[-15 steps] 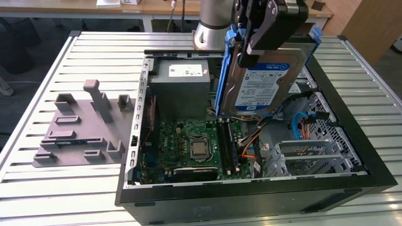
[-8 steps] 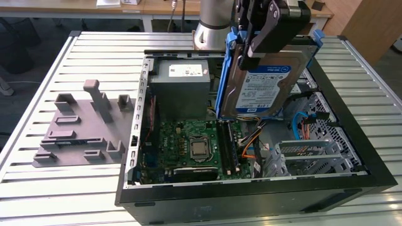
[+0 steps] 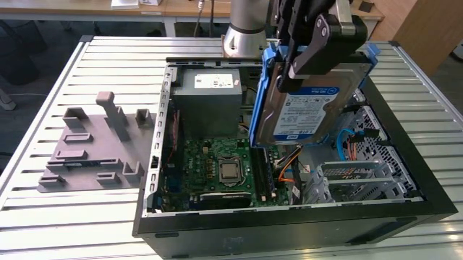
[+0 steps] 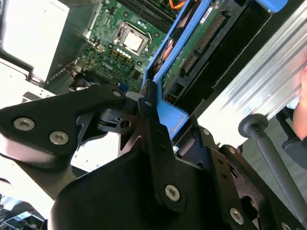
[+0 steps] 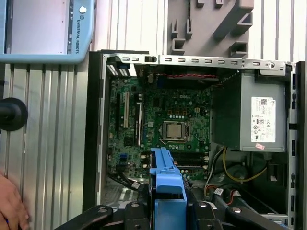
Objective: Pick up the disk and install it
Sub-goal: 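Insert the disk into the insertion slot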
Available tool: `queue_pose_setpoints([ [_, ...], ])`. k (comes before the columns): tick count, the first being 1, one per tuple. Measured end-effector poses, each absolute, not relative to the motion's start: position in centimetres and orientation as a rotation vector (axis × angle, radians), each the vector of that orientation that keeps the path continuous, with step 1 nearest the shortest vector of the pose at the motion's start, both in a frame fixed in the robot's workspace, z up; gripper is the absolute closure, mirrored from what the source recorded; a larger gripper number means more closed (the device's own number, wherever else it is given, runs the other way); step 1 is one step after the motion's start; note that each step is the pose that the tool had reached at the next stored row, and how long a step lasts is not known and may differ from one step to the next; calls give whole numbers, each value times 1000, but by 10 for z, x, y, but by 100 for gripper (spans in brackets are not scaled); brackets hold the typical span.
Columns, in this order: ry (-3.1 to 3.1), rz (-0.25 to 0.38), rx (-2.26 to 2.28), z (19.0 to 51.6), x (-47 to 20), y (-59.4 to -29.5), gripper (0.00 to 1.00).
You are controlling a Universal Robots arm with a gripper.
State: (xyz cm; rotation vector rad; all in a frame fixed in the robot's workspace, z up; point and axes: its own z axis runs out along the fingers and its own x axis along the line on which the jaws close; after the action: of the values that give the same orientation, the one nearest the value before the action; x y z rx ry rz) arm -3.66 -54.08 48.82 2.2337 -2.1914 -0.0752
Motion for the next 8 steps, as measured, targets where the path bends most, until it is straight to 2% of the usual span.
queue_pose_setpoints([
  [8, -2191, -75, 2234, 485, -20, -557, 64],
])
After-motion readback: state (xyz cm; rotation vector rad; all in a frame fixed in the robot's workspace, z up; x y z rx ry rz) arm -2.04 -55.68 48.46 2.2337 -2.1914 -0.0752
